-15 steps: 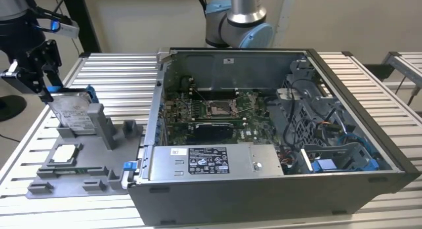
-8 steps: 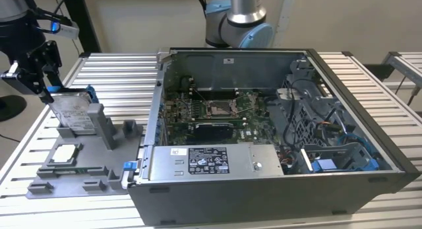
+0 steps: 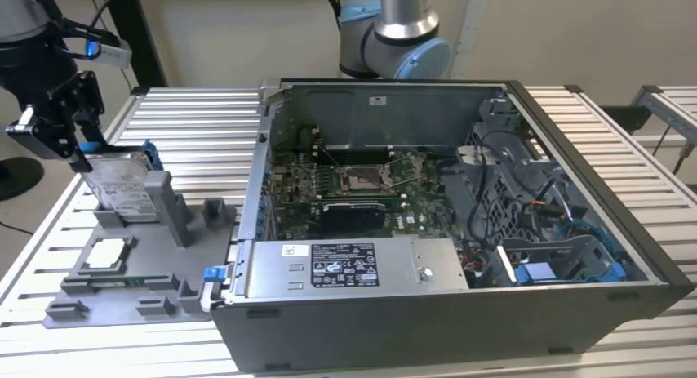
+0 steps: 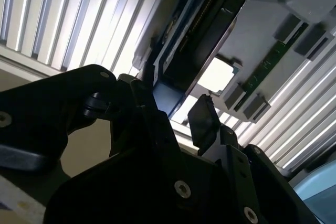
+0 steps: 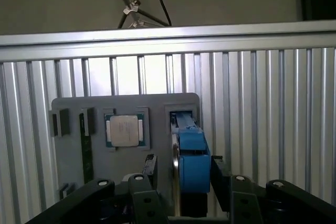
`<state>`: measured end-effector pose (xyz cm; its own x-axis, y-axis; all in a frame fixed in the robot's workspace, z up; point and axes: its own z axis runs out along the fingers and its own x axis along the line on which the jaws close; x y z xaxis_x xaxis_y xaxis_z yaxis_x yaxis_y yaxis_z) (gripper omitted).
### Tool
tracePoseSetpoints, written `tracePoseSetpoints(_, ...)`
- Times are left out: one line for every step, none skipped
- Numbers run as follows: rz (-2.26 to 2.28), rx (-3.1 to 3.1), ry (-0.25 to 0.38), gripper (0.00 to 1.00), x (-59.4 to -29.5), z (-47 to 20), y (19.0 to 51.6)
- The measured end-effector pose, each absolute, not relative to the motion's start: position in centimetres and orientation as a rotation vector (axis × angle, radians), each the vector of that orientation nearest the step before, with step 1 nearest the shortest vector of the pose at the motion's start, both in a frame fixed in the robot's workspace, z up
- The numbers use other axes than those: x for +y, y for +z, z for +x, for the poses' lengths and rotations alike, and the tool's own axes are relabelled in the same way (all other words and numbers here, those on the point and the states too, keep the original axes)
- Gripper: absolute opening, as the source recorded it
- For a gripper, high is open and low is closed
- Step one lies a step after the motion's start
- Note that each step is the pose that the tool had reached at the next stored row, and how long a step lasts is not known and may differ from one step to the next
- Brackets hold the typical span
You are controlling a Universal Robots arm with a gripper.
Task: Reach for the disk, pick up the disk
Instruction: 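Pick up the disk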
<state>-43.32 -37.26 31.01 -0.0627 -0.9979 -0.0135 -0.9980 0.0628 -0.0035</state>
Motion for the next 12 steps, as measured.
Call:
tracePoseSetpoints(-2.144,2.28,0.01,1.0,-37.2,-43.4,30.9)
tracePoseSetpoints(-2.146,2.277,0.01,1.0,-37.1,-43.4,30.8)
tracePoseSetpoints(-2.148,2.275,0.01,1.0,-37.0,-43.4,30.7)
tracePoseSetpoints(-2.15,2.273,0.01,1.0,-36.9,-43.4,30.6)
tracePoseSetpoints(-2.151,2.272,0.01,1.0,-36.8,-43.4,30.5)
tracePoseSetpoints(-2.151,2.272,0.01,1.0,-36.7,-43.4,30.4)
tracePoseSetpoints(-2.152,2.271,0.01,1.0,-36.7,-43.4,30.3)
tracePoseSetpoints(-2.153,2.27,0.01,1.0,-36.6,-43.5,30.2)
tracePoseSetpoints(-2.153,2.27,0.01,1.0,-36.5,-43.4,30.1)
tracePoseSetpoints(-2.154,2.27,0.01,1.0,-36.4,-43.4,30.0)
tracePoseSetpoints(-2.154,2.269,0.01,1.0,-36.3,-43.5,29.9)
tracePoseSetpoints(-2.154,2.269,0.01,1.0,-36.2,-43.5,29.9)
